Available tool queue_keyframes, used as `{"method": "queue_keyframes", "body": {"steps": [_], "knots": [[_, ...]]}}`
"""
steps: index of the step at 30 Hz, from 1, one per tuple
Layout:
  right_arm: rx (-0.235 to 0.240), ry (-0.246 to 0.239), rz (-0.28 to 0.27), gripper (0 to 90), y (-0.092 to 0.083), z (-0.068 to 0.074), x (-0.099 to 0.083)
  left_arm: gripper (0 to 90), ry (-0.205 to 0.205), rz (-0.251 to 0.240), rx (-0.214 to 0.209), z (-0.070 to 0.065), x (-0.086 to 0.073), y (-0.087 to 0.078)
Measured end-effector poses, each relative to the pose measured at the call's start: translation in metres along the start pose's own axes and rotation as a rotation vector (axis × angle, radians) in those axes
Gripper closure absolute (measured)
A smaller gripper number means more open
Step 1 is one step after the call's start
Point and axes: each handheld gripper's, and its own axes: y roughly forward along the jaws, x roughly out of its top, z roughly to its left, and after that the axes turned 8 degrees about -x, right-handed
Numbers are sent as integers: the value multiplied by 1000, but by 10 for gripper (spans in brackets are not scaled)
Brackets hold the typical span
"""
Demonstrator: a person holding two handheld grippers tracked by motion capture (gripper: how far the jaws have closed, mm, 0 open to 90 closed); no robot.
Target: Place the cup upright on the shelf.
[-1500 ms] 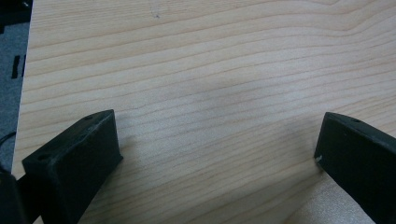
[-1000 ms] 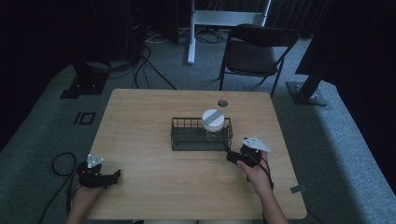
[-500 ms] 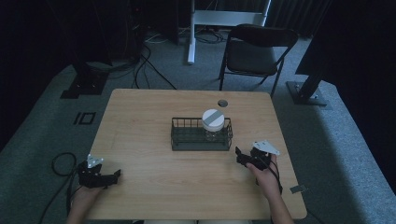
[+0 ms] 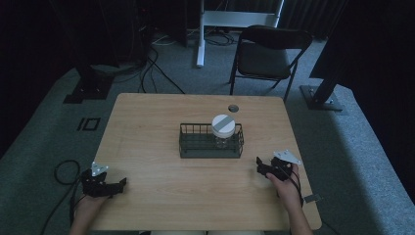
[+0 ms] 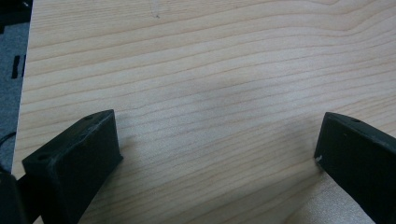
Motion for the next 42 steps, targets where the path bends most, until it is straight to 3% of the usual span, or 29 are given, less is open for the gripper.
{"method": "queue_keyframes", "body": {"steps": [12,20,42], "knots": [[-33,39,91,125,1,-21,-9,2,1,1,0,0,0,0],[-40,36,160,122,7,-25,-16,2,0,1,0,0,0,0],[8,-17,189,111,10,-22,-16,2,0,0,0,0,0,0]]}}
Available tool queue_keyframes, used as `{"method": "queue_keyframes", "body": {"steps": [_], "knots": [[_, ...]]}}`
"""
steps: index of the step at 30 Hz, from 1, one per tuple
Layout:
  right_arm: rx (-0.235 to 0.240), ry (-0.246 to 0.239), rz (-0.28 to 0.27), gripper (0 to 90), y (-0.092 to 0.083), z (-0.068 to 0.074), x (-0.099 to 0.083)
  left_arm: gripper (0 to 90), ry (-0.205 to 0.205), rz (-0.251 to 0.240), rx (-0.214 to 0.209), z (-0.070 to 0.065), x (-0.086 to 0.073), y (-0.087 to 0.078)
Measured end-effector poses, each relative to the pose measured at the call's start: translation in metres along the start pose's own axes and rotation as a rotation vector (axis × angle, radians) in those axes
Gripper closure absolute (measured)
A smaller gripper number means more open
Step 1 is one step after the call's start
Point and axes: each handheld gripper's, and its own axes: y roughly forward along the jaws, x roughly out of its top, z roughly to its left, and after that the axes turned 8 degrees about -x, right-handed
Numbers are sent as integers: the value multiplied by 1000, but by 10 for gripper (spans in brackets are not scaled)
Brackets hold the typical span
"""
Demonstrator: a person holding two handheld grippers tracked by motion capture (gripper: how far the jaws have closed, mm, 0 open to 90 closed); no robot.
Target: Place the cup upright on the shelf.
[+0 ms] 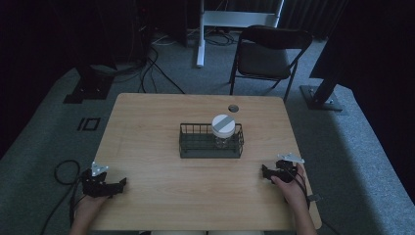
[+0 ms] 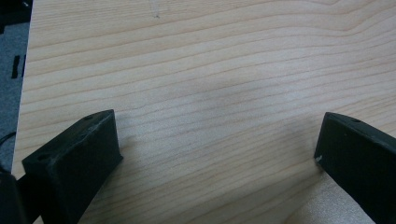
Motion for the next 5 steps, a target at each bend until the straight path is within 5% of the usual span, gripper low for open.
{"method": "queue_keyframes", "body": {"steps": [5], "knots": [[2,0,0,111,0,0,0,3,0,-1,0,0,0,0]]}}
